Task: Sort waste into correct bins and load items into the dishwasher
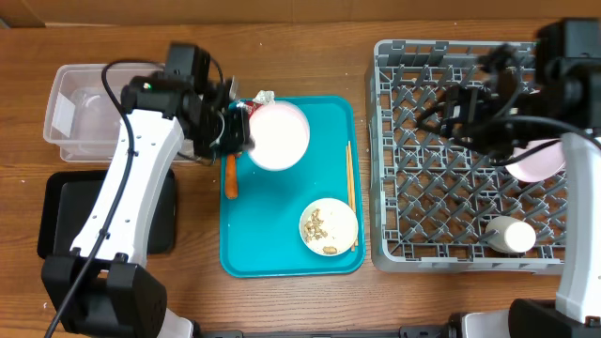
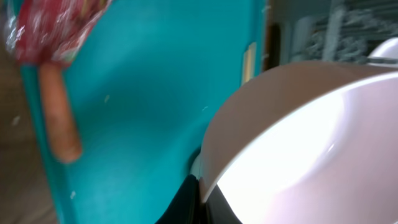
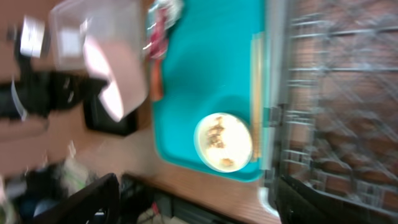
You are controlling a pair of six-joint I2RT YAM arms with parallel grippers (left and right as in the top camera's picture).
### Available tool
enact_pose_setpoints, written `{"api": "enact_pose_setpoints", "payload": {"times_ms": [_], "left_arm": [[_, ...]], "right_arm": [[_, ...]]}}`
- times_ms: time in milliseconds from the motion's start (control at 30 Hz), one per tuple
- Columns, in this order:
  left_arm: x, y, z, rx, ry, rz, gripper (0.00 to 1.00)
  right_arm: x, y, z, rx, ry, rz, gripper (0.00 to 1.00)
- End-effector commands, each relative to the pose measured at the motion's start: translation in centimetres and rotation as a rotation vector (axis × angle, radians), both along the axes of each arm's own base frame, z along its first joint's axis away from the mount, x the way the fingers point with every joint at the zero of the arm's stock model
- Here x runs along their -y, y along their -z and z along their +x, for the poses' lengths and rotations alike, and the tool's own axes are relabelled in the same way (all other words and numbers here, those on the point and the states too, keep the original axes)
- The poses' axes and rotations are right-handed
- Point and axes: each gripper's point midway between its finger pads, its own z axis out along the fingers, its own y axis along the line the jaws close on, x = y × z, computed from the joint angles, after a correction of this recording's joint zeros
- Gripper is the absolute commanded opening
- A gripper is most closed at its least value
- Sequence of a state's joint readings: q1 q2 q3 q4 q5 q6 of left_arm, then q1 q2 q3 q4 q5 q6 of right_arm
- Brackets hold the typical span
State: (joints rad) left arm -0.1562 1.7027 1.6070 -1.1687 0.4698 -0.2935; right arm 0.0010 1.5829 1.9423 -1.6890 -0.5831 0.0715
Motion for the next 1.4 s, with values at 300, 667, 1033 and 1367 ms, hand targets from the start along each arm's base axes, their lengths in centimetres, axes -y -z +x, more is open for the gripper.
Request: {"api": "enact_pose_setpoints", "payload": {"times_ms": [300,667,1033,1367], "left_arm": [[7.1,-5.5,0.1,0.206,0.196,-0.044,0.04],[9.9,-7.3,-1.1,0.205,0.237,-0.135,0.04],[12.1,-7.8,-1.8,0.248,0.291,-0.128,0.04],[11.4,-9.7,-0.5,0.323,0.289,-0.137,0.95]], "right_arm": [[-6.2,1.4,-0.2,0.093,-0.027,-0.294,0.73],[-5.4,2.7,2.5,0.110,0.120,-0.407,0.53],[-4.4,3.5,4.4,0.131,0.187,-0.478,0.06],[1.0,1.4,5.3,0.231,0.414,-0.686,0.04]]}}
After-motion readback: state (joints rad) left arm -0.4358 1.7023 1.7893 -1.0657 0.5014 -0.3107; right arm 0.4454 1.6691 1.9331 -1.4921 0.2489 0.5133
